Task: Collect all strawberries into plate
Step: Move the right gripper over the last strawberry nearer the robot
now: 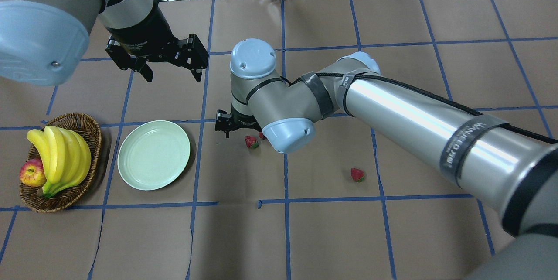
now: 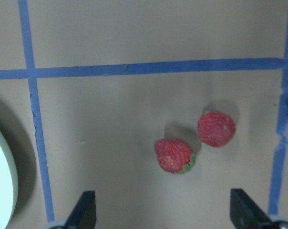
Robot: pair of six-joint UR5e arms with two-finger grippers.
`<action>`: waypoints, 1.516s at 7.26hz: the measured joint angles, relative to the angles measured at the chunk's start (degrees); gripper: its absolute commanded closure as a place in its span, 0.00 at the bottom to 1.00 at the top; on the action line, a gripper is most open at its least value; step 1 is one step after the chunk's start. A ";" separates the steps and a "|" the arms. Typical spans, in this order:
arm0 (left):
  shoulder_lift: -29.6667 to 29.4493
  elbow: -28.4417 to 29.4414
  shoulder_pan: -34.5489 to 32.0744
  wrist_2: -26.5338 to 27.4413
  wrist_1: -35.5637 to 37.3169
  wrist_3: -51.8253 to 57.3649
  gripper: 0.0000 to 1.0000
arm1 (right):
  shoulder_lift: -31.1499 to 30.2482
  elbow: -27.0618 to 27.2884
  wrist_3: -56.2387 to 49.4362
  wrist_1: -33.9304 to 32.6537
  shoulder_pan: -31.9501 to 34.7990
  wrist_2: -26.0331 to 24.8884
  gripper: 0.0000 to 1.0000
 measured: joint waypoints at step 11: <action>0.12 -0.14 0.06 0.09 -0.03 0.09 0.00 | -9.04 19.89 -29.37 0.66 -17.28 -10.29 0.00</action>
